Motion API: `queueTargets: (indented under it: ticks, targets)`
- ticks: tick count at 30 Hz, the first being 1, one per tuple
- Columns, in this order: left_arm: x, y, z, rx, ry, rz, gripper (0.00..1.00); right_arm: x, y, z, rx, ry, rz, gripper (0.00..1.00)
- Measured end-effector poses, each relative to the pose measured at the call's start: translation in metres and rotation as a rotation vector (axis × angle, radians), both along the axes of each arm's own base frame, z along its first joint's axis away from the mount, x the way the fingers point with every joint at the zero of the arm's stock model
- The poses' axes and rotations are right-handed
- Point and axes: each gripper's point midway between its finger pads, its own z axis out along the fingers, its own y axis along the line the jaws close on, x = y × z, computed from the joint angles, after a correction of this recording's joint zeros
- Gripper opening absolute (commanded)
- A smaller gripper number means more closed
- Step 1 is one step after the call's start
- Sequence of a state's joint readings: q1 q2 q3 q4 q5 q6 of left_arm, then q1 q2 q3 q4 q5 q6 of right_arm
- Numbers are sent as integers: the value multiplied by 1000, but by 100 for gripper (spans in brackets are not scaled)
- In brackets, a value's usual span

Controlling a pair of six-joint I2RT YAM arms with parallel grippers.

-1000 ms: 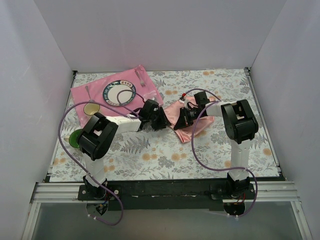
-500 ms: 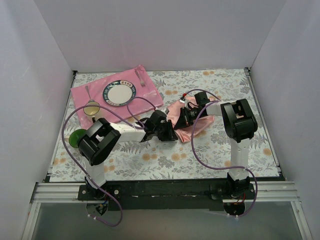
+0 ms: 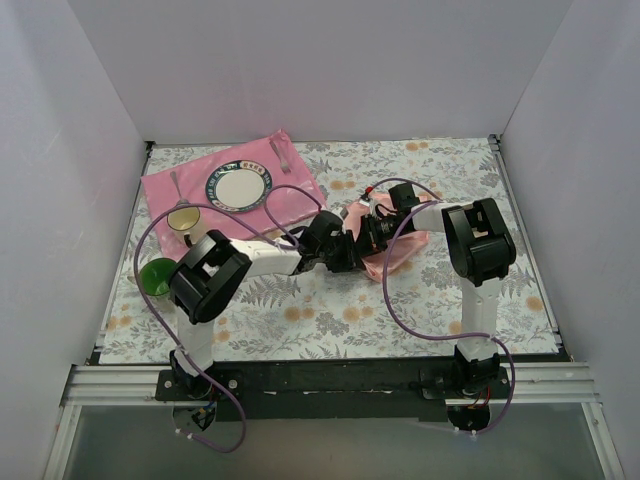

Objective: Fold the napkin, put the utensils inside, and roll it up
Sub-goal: Roll the napkin with the utensil

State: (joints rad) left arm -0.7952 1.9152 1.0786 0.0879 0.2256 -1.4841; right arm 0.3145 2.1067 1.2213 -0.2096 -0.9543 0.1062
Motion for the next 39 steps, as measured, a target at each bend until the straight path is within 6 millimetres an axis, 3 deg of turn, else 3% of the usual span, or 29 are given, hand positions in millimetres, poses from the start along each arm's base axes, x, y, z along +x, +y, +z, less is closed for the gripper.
queueTargets:
  ticks: [10, 20, 33, 39]
  targets:
    - [6, -11, -7, -3, 12, -17, 22, 0, -5, -1, -50, -2, -19, 12]
    - [11, -18, -9, 14, 35, -23, 22, 3, -12, 3, -127, -25, -50, 31]
    - [12, -22, -11, 34, 49, -30, 22, 15, -33, 12, -318, -58, -120, 41]
    - [13, -23, -10, 28, 46, -30, 38, 14, -41, 14, -369, -74, -121, 42]
